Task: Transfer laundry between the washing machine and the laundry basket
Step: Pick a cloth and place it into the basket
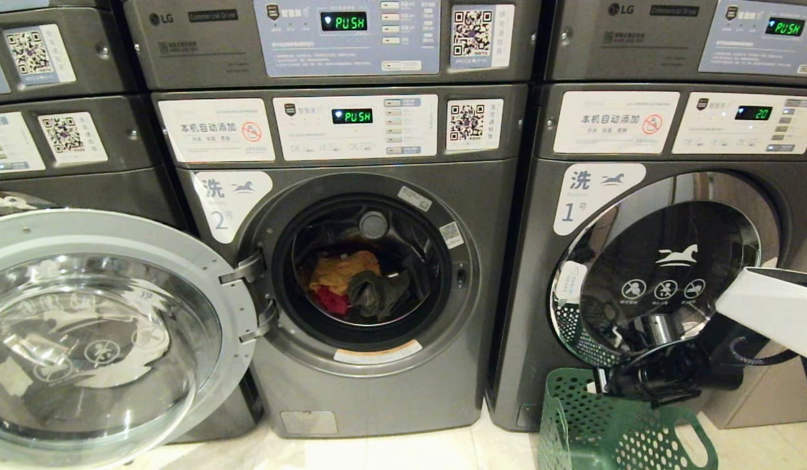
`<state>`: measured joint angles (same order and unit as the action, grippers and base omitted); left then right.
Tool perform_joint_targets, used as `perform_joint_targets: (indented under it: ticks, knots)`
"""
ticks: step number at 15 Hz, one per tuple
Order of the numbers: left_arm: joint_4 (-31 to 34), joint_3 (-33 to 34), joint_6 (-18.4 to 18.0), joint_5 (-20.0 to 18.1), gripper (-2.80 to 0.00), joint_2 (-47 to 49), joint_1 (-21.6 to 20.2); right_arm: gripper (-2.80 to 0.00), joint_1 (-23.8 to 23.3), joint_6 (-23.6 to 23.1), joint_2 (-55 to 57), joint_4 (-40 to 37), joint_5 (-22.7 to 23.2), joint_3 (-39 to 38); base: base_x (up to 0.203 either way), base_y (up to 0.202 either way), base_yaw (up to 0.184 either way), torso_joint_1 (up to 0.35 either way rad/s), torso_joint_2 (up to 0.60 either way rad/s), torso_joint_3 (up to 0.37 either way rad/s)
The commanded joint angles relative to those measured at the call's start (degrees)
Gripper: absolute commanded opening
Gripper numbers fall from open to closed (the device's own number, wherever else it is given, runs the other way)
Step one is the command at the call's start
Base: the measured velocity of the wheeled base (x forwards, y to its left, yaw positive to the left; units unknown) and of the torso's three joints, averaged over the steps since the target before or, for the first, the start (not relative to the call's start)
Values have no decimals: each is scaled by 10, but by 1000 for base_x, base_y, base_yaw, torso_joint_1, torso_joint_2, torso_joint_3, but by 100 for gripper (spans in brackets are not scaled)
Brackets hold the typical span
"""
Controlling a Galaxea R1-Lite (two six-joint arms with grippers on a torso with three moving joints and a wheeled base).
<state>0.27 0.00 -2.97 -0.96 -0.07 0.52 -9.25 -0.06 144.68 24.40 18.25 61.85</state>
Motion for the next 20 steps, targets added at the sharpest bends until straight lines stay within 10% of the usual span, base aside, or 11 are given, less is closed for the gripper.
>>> perform_joint_targets:
  ticks: [1,4,5,6,18,19,20]
  knots:
    - [0,0,0,0,-280,1,0,-280,-11,-32,58,-1,30,24,0,0,0,0,0,0]
    - [0,0,0,0,-280,1,0,-280,-9,-44,60,-15,47,23,0,0,0,0,0,0]
    - [0,0,0,0,-280,1,0,-103,-7,-44,65,-17,49,24,0,0,0,0,0,0]
    - [0,0,0,0,-280,1,0,0,-6,-45,74,-17,52,28,0,0,0,0,0,0]
    - [0,0,0,0,-280,1,0,0,-1,-116,134,-84,158,76,0,0,0,0,0,0]
    - [0,0,0,0,-280,1,0,-280,-1,-116,138,-84,175,80,0,0,0,0,0,0]
    - [0,0,0,0,-280,1,0,-280,-1,-116,141,-86,183,85,0,0,0,0,0,0]
